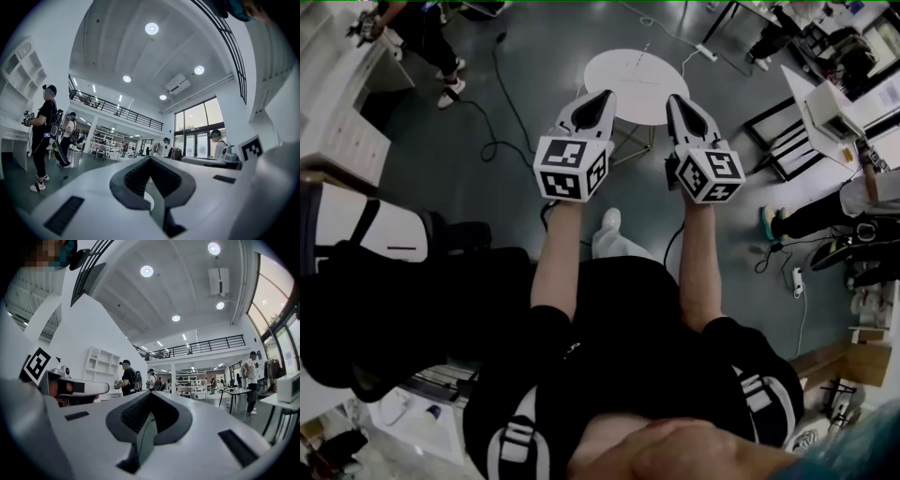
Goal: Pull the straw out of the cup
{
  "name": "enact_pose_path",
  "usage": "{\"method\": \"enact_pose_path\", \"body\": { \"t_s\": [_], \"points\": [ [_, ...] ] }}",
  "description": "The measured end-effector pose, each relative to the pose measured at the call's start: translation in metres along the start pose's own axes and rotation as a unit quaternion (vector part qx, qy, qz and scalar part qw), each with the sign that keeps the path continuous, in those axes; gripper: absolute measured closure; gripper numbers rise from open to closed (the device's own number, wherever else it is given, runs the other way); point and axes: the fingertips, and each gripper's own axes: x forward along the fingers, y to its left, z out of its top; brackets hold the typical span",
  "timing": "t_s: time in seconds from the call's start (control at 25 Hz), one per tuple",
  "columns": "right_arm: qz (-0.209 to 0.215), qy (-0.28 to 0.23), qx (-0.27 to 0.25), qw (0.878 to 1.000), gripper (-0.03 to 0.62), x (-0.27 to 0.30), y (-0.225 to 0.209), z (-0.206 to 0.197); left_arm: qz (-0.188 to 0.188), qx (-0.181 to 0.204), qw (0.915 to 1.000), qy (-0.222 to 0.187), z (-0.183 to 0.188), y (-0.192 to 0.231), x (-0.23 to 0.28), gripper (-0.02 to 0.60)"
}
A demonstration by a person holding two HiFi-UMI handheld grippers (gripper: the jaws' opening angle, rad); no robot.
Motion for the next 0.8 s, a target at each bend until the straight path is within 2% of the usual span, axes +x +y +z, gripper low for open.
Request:
{"method": "enact_pose_path", "body": {
  "t_s": [0.36,0.56,0.68,0.8],
  "points": [
    [-0.025,0.027,0.043,0.998,0.577,0.054,-0.089,-0.042,-0.005,-0.02,0.9985,0.05,-0.047,0.022,0.099,0.575],
    [-0.021,0.032,0.063,0.997,0.577,0.096,-0.133,-0.06,0.009,0.0,0.9957,0.092,-0.071,0.035,0.164,0.575],
    [-0.019,0.019,0.095,0.995,0.577,0.123,-0.155,-0.069,-0.002,0.015,0.9945,0.104,-0.077,0.04,0.201,0.575],
    [-0.01,0.017,0.117,0.993,0.577,0.142,-0.162,-0.084,-0.02,-0.016,0.9944,0.103,-0.079,0.049,0.222,0.575]
  ]
}}
